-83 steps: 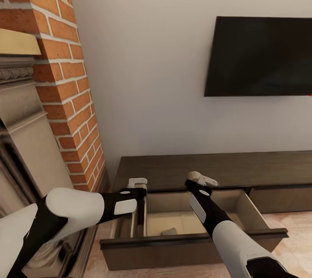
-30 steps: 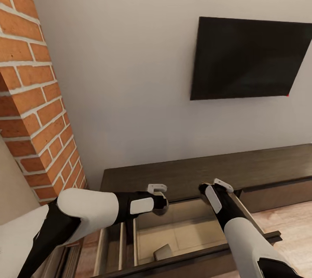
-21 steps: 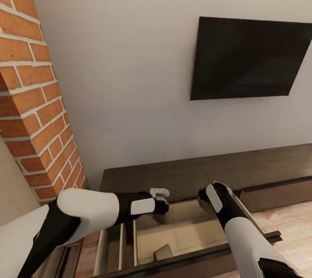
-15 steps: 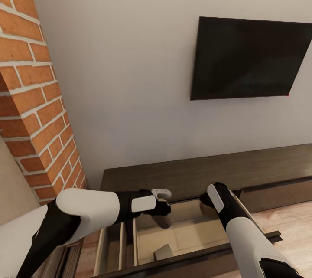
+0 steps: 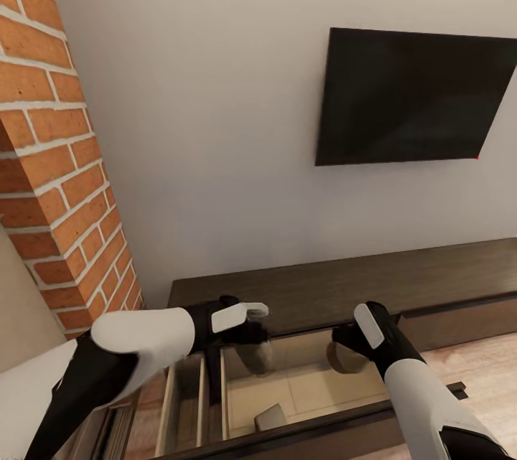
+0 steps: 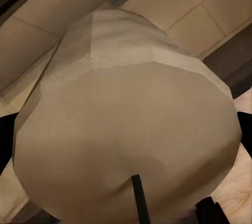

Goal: Place each of the two pumpkins and all three candles from the living room inside a cabinet in the living room (use any cabinet), then make sure every cabinet is closed, and position the cauldron so it is next to a table in the living room.

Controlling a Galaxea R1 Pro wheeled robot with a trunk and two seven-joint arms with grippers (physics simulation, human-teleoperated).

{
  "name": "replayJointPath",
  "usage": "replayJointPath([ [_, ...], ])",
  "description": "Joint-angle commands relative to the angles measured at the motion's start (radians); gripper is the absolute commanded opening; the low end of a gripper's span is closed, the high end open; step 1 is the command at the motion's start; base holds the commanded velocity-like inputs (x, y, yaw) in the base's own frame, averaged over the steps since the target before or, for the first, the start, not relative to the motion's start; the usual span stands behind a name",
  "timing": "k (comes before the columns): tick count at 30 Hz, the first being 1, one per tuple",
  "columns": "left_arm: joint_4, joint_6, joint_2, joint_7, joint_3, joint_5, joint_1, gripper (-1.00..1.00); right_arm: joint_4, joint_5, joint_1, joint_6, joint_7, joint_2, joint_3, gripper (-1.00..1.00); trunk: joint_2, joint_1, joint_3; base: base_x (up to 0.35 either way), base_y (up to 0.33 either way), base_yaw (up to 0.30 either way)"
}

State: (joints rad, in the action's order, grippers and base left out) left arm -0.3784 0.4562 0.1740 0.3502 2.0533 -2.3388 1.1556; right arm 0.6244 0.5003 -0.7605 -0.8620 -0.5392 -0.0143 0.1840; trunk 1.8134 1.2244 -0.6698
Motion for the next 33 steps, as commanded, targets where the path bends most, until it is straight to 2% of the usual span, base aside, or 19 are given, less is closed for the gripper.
replayJointPath([
  [1,0.016,0.011,0.001,-0.004,-0.006,-0.017,0.001,-1.00,0.001,0.012,-0.001,0.000,-0.007,-0.001,0.003,-1.00,0.001,0.000,-0.001,0.000,0.000,0.000],
  [4,0.096,0.042,0.001,-0.069,-0.022,-0.017,0.002,-1.00,0.001,0.008,0.000,0.014,0.041,-0.001,-0.006,-1.00,0.001,0.000,-0.001,0.000,0.000,0.000],
  [7,0.122,0.047,0.001,-0.108,-0.026,-0.017,0.002,-1.00,-0.006,-0.017,0.000,0.059,0.074,-0.002,-0.043,-1.00,0.001,0.000,-0.001,0.000,0.000,0.000],
  [8,0.126,0.049,0.001,-0.116,-0.028,-0.007,0.002,-1.00,-0.009,-0.030,0.000,0.074,0.081,-0.002,-0.056,-1.00,0.001,0.000,-0.001,0.000,0.000,0.000],
  [11,0.130,0.056,0.001,-0.126,-0.031,0.017,0.002,-1.00,-0.021,-0.047,-0.002,0.087,0.086,-0.002,-0.072,-1.00,0.001,0.000,-0.001,0.000,0.000,0.000],
  [18,0.114,0.070,0.001,-0.130,-0.033,0.029,0.002,-1.00,-0.054,-0.057,-0.015,0.074,0.087,-0.008,-0.081,-1.00,0.001,0.000,-0.001,0.000,0.000,0.000],
  [23,0.093,0.069,0.001,-0.133,-0.032,0.032,0.002,-1.00,-0.058,-0.060,-0.031,0.030,0.087,-0.012,-0.084,-1.00,0.001,0.000,-0.001,0.000,0.000,0.000],
  [26,0.051,0.062,0.001,-0.134,-0.031,0.049,0.002,-1.00,-0.057,-0.071,-0.034,0.000,0.087,-0.017,-0.086,-1.00,0.001,0.000,-0.001,0.000,0.000,0.000],
  [28,0.011,0.059,0.001,-0.134,-0.030,0.092,0.002,-1.00,-0.054,-0.085,-0.035,-0.034,0.088,-0.022,-0.087,-1.00,0.001,0.000,-0.001,0.000,0.000,0.000],
  [29,-0.028,0.055,0.001,-0.134,-0.030,0.156,0.002,-1.00,-0.051,-0.094,-0.035,-0.064,0.091,-0.024,-0.087,-1.00,0.001,0.000,-0.001,0.000,0.000,0.000],
  [30,-0.040,0.053,0.001,-0.134,-0.030,0.180,0.002,-1.00,-0.050,-0.096,-0.035,-0.073,0.091,-0.025,-0.087,-1.00,0.001,0.000,-0.001,0.000,0.000,0.000],
  [33,-0.056,0.051,0.001,-0.133,-0.030,0.222,0.002,-1.00,-0.048,-0.100,-0.036,-0.085,0.091,-0.025,-0.088,-1.00,0.001,0.000,-0.001,0.000,0.000,0.000],
])
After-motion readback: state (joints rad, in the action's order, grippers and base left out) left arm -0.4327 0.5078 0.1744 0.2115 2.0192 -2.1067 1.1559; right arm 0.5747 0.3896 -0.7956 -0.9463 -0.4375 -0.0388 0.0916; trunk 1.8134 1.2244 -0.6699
